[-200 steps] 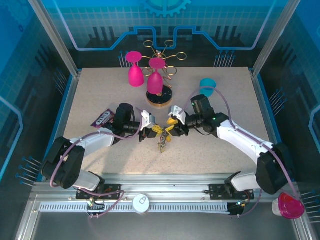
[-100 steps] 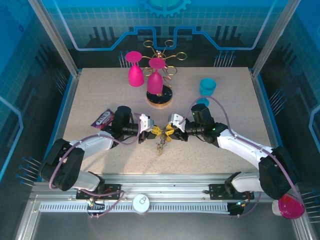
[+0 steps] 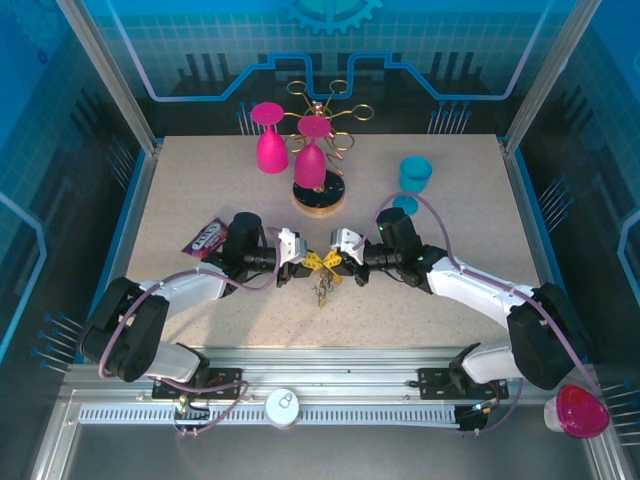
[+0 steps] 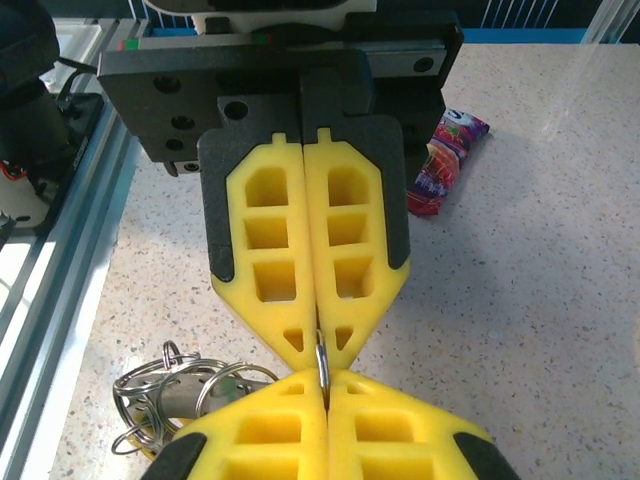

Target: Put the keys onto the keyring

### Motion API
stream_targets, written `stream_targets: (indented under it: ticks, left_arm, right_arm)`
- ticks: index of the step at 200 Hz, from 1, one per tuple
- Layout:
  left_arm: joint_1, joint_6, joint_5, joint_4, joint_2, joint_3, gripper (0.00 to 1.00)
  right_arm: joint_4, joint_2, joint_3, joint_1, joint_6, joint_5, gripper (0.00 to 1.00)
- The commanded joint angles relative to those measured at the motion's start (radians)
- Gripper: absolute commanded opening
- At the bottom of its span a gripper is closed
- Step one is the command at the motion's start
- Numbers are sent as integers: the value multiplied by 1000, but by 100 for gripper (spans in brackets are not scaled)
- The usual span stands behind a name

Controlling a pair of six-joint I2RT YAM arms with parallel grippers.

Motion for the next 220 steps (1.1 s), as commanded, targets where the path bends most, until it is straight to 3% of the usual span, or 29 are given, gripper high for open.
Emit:
stream_targets:
  ticks: [1,8,22,33,109,167,220]
  left_arm:
    - [-6,23,36,39,-20,-9,0]
    - [-6,22,26,39,-20,-7,0]
    - [-6,19,1,34,-23,-4,15]
    - [-7,23,-13,23,-27,-2,20]
    - [-9,43,-31,-19,-46,9,21]
    - [-11,43,-28,-22,-51,9,17]
    - [-11,47,-22,-42,-48,14,21]
  right_arm:
    - [13,13,29,13,-1,-30,0]
    - [-10,9,37,14,-10,-31,0]
    - [-85,6,64,15,-42,-24,0]
    - [-181,11,107,15,-80,-11,0]
    - [-652,108,388,63,-263,132,0]
    - [-566,114,366,67,-216,92,0]
    - [-356,64,248,31,-116,5,0]
